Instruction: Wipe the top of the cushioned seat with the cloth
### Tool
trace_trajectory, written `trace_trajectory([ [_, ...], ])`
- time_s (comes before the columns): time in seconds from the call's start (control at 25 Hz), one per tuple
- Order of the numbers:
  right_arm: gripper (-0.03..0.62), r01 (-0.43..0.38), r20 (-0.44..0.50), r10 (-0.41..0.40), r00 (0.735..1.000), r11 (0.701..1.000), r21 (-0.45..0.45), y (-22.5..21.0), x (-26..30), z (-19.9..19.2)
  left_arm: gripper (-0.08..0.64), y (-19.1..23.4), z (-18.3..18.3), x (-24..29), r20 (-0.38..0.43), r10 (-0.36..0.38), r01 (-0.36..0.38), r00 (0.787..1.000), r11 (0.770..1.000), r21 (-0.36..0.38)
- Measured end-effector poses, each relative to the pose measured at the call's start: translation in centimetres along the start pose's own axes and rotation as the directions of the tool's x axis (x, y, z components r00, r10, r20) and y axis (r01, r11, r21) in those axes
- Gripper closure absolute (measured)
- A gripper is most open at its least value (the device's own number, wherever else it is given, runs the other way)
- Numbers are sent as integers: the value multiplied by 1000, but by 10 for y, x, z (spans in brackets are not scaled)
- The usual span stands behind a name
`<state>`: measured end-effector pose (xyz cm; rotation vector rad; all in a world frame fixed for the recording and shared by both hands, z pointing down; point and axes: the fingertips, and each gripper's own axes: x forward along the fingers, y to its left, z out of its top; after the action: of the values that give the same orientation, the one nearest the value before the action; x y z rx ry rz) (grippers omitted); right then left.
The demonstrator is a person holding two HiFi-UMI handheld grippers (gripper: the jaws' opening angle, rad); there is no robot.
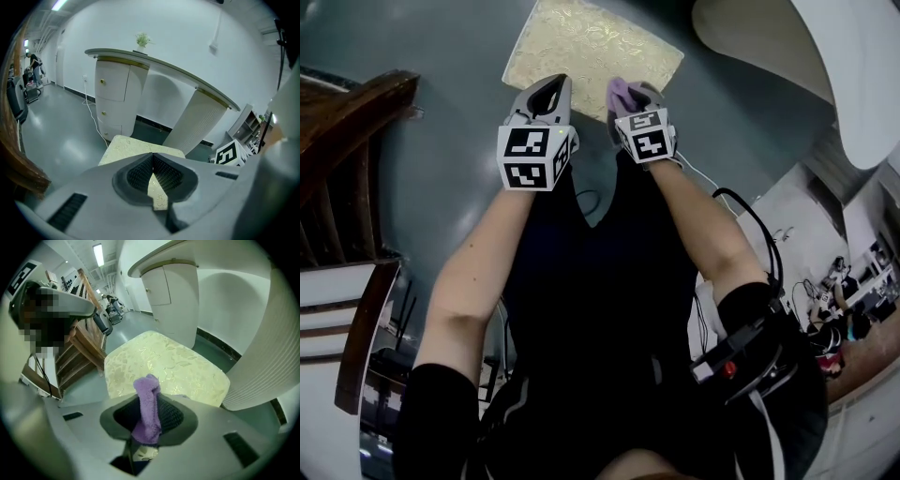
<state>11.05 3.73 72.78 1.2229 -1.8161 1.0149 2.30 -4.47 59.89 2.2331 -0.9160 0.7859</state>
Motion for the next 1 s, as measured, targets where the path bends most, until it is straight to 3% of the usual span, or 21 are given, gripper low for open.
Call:
trace_trajectory([
  [0.44,491,-70,-9,70,997,997,-31,33,0,-23,557,-23,-32,-4,-63,-56,59,996,997,51],
  [0.64,482,-150,-117,135,984,981,-126,44,-9,-27,557,-39,-22,-14,-74,-119,125,990,989,78],
  [1.0,485,-157,40,166,985,974,-165,34,-85,40,557,-62,30,-34,-45,-139,144,989,979,142],
])
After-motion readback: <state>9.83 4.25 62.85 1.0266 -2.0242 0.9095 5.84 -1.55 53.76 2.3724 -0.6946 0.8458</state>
